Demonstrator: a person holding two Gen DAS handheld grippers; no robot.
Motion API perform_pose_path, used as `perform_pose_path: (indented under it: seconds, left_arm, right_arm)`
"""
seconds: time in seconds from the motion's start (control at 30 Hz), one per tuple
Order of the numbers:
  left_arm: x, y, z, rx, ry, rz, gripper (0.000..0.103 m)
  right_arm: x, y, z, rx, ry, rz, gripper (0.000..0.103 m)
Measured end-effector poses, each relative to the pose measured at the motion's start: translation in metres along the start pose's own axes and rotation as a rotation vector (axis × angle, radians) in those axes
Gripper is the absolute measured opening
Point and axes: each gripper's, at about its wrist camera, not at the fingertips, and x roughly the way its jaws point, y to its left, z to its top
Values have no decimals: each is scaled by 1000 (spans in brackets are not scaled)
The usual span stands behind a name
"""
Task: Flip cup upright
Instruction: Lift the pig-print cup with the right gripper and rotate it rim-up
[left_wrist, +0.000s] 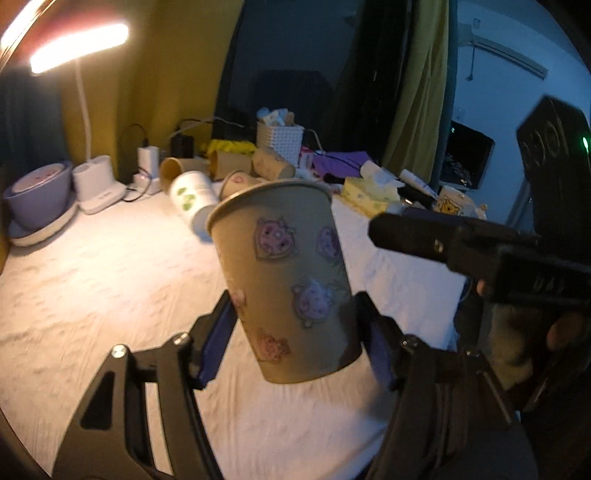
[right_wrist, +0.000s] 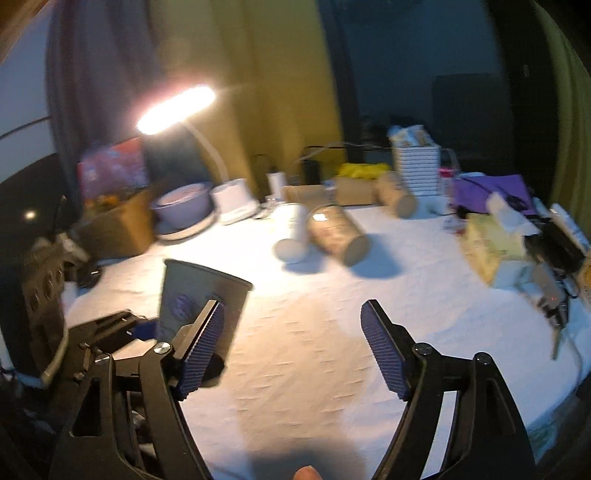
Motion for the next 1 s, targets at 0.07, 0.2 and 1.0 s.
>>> perform_pose_path:
  seconds: [0.07,0.2,1.0]
  left_arm:
    - [-17,4,-12,6,-28,22,65]
    - [-32,6,-27,31,-52,63,65]
    - [-50,-18,-71,220,-189,28,66]
  right_arm:
    - [-3,15,-1,3,13,53,80]
    - [-1,36,-4,29,61,168,80]
    - [41,56,-25,102,252,469,80]
